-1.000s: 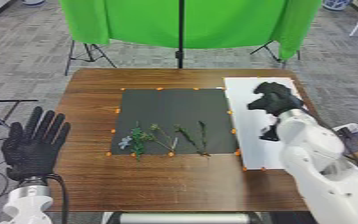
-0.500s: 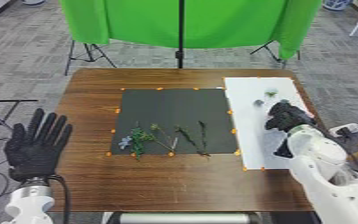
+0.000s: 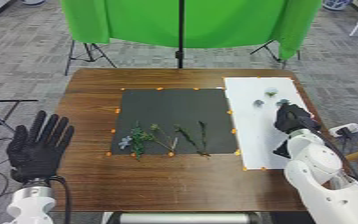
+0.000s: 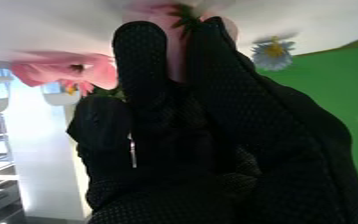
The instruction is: Arrange flowers
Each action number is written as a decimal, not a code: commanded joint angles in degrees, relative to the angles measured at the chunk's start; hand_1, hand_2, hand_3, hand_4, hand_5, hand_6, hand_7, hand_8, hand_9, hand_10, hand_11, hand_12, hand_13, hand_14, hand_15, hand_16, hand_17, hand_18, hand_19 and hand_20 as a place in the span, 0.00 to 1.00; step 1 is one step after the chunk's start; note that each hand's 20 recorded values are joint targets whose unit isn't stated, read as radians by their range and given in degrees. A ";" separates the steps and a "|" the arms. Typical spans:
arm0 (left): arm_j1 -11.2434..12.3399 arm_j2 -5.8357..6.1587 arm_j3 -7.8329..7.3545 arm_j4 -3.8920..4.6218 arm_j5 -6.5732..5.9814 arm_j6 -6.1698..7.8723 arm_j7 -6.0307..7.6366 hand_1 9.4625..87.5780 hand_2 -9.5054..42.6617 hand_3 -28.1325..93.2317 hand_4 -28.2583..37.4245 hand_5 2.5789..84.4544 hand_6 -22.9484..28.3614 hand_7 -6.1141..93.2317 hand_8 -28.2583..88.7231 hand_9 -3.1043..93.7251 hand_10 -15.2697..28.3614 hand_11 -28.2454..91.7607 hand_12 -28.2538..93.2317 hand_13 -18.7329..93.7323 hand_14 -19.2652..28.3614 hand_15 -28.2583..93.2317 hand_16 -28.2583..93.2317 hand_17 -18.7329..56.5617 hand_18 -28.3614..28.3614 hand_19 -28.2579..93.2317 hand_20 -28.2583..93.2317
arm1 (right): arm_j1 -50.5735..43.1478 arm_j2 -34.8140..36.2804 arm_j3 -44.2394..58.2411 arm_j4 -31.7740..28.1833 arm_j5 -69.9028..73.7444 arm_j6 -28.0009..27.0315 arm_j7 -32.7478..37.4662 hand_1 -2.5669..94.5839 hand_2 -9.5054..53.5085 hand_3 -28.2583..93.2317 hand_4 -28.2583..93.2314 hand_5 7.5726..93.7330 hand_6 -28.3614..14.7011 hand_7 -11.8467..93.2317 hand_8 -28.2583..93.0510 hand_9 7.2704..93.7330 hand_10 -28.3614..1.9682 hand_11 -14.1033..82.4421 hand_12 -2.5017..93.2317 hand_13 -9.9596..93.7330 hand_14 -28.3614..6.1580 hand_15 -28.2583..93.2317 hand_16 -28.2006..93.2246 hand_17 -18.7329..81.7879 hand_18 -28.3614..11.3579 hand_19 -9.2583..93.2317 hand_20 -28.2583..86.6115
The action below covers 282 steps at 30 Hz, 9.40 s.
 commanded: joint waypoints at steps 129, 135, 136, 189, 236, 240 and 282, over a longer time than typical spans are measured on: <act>-0.13 0.46 2.85 0.24 1.58 -0.27 -0.90 0.22 0.47 0.85 0.00 0.49 0.64 0.17 0.16 0.40 0.71 0.38 0.31 0.41 0.74 0.48 0.18 0.14 0.75 0.49 0.32 | 8.10 3.02 1.59 13.26 -1.45 -3.41 -2.06 0.53 0.00 0.88 0.00 0.42 0.59 0.28 0.11 0.37 0.46 0.28 0.15 0.53 0.48 0.63 0.34 0.46 0.14 0.93 0.65; 0.00 0.32 2.93 0.28 1.89 -0.81 -0.98 0.22 0.47 0.85 0.00 0.49 0.64 0.17 0.16 0.40 0.71 0.38 0.31 0.41 0.74 0.48 0.18 0.14 0.75 0.49 0.32 | 7.36 3.18 0.69 13.49 -2.68 0.40 -3.07 0.61 0.00 0.81 0.00 0.63 0.67 0.31 0.11 0.63 0.56 0.34 0.18 0.67 0.58 0.62 0.46 0.48 0.16 0.94 0.66; 0.05 0.22 2.97 0.23 1.86 -0.78 -0.98 0.22 0.47 0.85 0.00 0.49 0.64 0.17 0.16 0.40 0.71 0.38 0.31 0.41 0.74 0.48 0.18 0.14 0.75 0.49 0.32 | 7.19 3.23 0.65 13.43 -2.98 1.39 -3.35 0.64 0.00 0.79 0.00 0.67 0.69 0.31 0.12 0.69 0.57 0.33 0.21 0.69 0.61 0.60 0.50 0.48 0.17 0.93 0.66; -3.71 2.16 5.26 2.21 -0.37 0.20 -3.15 0.21 0.47 0.85 0.00 0.46 0.60 0.19 0.17 0.38 0.65 0.37 0.31 0.39 0.69 0.46 0.19 0.15 0.73 0.48 0.31 | 20.86 -20.31 -32.52 9.00 -9.43 -6.24 -20.05 0.67 0.00 0.84 0.00 0.67 0.66 0.30 0.12 0.71 0.52 0.34 0.27 0.67 0.60 0.61 0.54 0.47 0.17 0.93 0.68; 0.50 -0.02 2.21 0.52 -0.79 1.00 -0.48 0.22 0.48 0.85 0.00 0.50 0.64 0.18 0.16 0.40 0.71 0.39 0.31 0.41 0.74 0.49 0.18 0.14 0.75 0.50 0.32 | 16.32 -2.03 -6.42 11.32 -6.26 -9.39 -10.72 0.53 0.00 0.93 0.00 0.40 0.59 0.27 0.11 0.34 0.46 0.26 0.13 0.41 0.42 0.36 0.33 0.37 0.25 0.66 0.42; 0.80 -0.21 2.42 0.38 -0.77 1.40 -0.63 0.22 0.48 0.85 0.00 0.50 0.64 0.18 0.16 0.41 0.71 0.39 0.31 0.41 0.74 0.49 0.18 0.14 0.75 0.50 0.32 | 16.15 -2.33 -6.73 11.82 -5.30 -9.10 -11.15 0.53 0.00 0.93 0.00 0.40 0.61 0.28 0.11 0.35 0.55 0.26 0.12 0.44 0.45 0.36 0.34 0.38 0.26 0.66 0.42; -1.30 0.19 2.93 1.37 -0.18 0.44 -2.73 0.22 0.49 0.85 0.00 0.49 0.64 0.18 0.16 0.41 0.71 0.39 0.31 0.41 0.74 0.49 0.18 0.14 0.75 0.50 0.32 | 13.88 -13.86 -21.59 1.73 -1.78 -3.21 -16.06 0.57 0.00 0.84 0.00 0.72 0.72 0.27 0.19 0.78 0.61 0.27 0.21 0.75 0.61 0.45 0.46 0.45 0.22 0.78 0.49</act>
